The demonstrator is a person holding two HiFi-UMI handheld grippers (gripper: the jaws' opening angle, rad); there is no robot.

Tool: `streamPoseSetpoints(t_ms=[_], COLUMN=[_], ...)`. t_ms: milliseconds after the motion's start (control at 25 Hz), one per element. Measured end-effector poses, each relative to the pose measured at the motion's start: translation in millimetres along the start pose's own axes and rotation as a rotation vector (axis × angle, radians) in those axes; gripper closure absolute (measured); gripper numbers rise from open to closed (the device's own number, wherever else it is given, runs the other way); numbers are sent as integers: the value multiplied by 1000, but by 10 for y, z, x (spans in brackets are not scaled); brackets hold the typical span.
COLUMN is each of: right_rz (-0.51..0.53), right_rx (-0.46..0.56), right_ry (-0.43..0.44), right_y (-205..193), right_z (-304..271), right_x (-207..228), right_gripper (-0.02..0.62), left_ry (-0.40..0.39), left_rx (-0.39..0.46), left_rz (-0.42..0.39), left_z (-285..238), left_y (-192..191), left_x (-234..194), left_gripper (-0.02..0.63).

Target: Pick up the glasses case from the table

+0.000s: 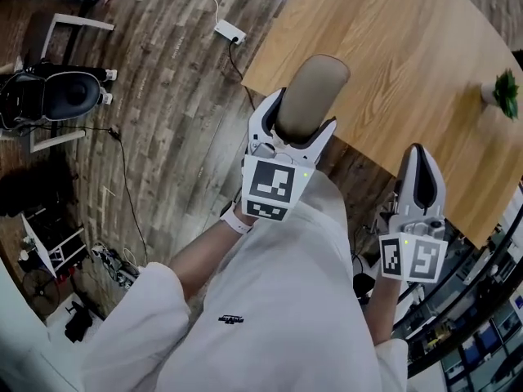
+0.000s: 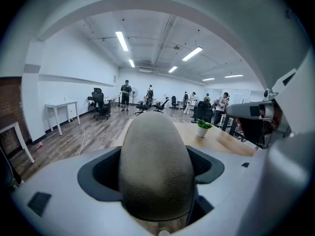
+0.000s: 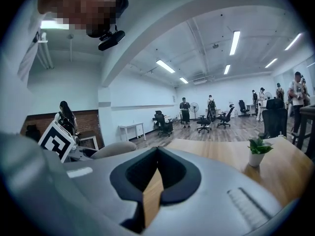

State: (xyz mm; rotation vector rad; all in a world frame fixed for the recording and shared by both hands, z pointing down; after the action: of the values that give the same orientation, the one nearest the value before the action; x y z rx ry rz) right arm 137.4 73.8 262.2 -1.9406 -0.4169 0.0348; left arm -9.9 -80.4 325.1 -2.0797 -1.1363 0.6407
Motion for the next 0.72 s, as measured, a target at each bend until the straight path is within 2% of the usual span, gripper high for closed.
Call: streamPoseSetpoints(t_ms=[720], right_rz=[64], right_rx=[86], right_ry=[16], right_y=[310], right_z=[357], right_x=[-17], right_gripper=[584], left_ry=[80], left_rx=[93], left_rz=[16], left_z=[923], left_y=[213], left_x=[-138], left_gripper=[208])
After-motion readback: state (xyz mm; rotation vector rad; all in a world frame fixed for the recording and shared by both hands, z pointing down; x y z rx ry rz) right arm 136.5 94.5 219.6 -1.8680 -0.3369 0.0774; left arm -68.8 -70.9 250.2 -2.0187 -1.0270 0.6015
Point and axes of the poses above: the fingertips, and each gripper's own axes: z backward along the fingers, x to its right, y out of its top, the point moved 5 cm from there along z, backward along the fingers, and after that the axes turned 11 degrees about -x, right-handed, at the moved point
